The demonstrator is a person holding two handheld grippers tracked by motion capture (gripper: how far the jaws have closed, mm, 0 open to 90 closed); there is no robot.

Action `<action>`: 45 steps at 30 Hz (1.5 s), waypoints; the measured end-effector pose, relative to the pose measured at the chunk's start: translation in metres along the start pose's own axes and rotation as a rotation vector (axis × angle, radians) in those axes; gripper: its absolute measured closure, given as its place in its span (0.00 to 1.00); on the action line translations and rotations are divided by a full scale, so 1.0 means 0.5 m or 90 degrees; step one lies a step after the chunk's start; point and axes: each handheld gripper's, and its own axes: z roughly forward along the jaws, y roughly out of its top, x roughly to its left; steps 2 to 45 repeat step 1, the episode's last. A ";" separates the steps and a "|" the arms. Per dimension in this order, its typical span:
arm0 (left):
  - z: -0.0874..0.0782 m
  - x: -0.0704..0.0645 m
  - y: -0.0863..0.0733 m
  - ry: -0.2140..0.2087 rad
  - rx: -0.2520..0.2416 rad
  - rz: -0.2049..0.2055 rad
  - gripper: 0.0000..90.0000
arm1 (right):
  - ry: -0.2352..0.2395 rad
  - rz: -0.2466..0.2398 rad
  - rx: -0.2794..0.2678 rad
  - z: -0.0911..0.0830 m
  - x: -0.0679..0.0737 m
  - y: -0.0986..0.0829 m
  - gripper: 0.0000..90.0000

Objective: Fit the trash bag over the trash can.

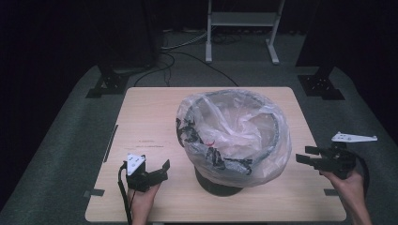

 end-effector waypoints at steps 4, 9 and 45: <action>0.000 0.000 0.000 0.000 0.000 0.000 0.03 | 0.000 0.001 0.000 0.000 -0.001 -0.002 0.29; 0.000 0.000 0.000 0.000 0.000 0.000 0.03 | 0.000 0.001 0.000 0.000 -0.001 -0.002 0.29; 0.000 0.000 0.000 0.000 0.000 0.000 0.03 | 0.000 0.001 0.000 0.000 -0.001 -0.002 0.29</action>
